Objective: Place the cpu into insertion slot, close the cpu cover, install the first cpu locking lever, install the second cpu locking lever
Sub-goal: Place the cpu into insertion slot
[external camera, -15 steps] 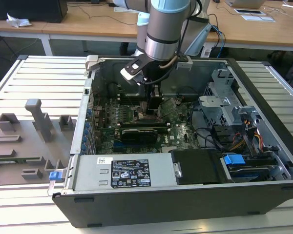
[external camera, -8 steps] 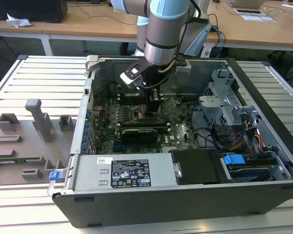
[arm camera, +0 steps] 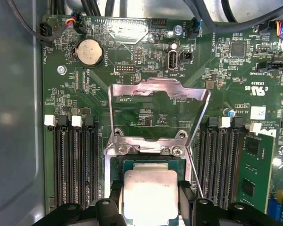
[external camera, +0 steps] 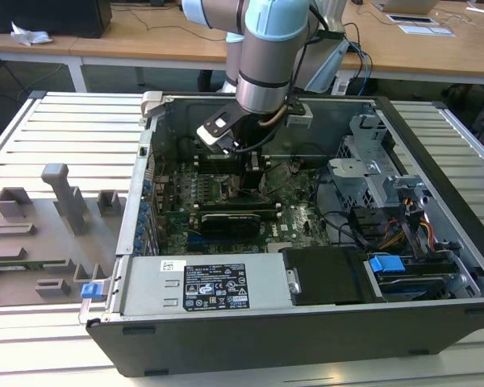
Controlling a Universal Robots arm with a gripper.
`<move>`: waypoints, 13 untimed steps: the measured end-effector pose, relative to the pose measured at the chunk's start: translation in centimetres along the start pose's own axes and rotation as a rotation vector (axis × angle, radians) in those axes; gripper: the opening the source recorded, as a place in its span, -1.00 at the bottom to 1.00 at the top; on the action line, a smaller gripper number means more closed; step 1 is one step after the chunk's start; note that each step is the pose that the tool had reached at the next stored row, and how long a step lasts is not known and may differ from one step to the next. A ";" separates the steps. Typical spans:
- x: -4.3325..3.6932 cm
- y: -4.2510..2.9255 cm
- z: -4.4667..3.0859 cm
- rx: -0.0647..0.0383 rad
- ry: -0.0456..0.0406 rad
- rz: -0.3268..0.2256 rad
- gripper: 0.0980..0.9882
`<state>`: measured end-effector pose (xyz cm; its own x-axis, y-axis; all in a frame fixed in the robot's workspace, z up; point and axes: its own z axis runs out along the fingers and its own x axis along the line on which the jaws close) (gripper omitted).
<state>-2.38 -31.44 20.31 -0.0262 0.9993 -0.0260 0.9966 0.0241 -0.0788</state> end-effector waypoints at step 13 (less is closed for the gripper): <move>0.11 -0.14 0.56 0.000 0.0051 0.007 0.00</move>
<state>-2.57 -31.35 19.76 -0.0193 0.9996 -0.0214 0.9967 0.0175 -0.0787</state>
